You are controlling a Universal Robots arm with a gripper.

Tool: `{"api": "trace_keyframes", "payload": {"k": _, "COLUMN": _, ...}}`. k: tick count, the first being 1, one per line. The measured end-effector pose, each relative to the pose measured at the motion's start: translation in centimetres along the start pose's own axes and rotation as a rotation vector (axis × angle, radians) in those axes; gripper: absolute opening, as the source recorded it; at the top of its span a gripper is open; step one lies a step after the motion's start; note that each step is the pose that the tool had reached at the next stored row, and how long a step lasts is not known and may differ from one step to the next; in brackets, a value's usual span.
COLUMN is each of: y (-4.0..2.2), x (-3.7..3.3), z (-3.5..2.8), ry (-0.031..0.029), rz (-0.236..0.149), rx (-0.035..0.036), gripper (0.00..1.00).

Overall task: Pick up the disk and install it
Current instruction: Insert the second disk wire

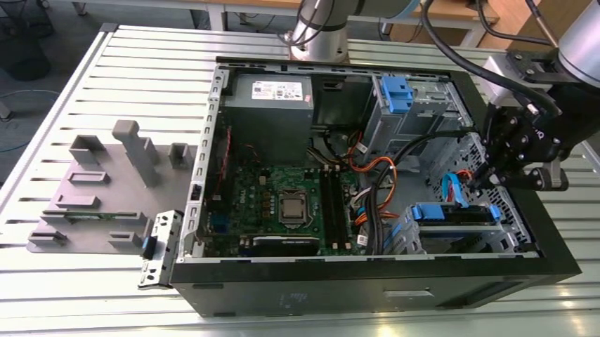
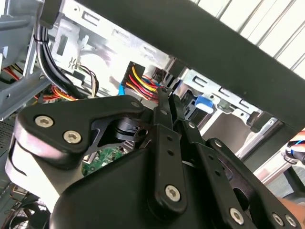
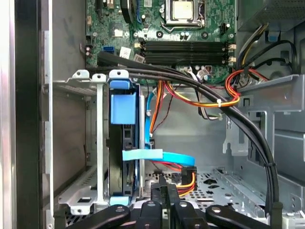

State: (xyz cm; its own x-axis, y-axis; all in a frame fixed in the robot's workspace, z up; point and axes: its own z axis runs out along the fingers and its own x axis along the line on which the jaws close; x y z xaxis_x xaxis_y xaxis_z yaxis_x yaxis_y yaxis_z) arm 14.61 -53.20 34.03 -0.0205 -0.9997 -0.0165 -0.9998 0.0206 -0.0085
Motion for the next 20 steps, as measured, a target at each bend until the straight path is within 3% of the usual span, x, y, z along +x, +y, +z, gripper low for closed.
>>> {"api": "trace_keyframes", "payload": {"k": 13, "y": 0.69, "x": 1.6, "z": -0.03, "ry": -0.0001, "rz": 0.0, "rx": 0.0044, "gripper": 0.16}}
{"api": "trace_keyframes", "payload": {"k": 20, "y": 0.69, "x": 2.39, "z": -0.05, "ry": -0.0001, "rz": 0.0, "rx": 0.0046, "gripper": 0.16}}
